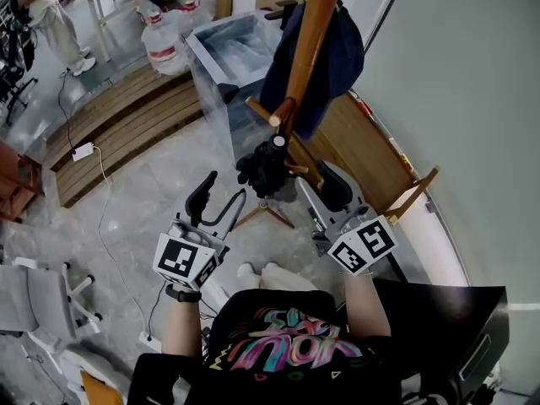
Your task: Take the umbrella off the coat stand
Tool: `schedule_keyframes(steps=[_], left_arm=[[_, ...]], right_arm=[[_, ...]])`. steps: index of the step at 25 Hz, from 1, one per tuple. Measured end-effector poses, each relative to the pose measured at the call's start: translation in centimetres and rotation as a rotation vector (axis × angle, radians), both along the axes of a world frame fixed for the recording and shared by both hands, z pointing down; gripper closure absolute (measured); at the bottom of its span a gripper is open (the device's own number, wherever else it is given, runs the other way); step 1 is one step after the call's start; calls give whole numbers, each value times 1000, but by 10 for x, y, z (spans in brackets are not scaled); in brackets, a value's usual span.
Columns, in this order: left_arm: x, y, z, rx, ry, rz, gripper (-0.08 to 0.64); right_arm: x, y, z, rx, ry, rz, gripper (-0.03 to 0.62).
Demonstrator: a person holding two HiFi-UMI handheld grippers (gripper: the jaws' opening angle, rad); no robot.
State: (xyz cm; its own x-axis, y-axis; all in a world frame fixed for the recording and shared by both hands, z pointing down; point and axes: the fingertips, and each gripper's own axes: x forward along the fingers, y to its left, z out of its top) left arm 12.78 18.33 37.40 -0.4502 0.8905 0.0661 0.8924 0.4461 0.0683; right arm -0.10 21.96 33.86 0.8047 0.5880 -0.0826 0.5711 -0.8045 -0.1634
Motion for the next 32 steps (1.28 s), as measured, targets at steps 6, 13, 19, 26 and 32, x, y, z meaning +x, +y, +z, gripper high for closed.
schedule_keyframes(steps=[6,13,19,26,32], left_arm=[[-14,16,30,30,23,48,295],[-27,42,64,57,73,125,281],[-34,62,88,72,131,157,265],[-39,86,113,97,168,223,237],[-43,96,122,108,156,313,227]], right_arm=[[3,12,20,34,-2,-6,388],[18,31,48,79,-34,-38,356],[36,47,76,128,-80,-53,316],[51,65,102,166,-117,-69,282],[60,71,117,183,-152,-84,275]])
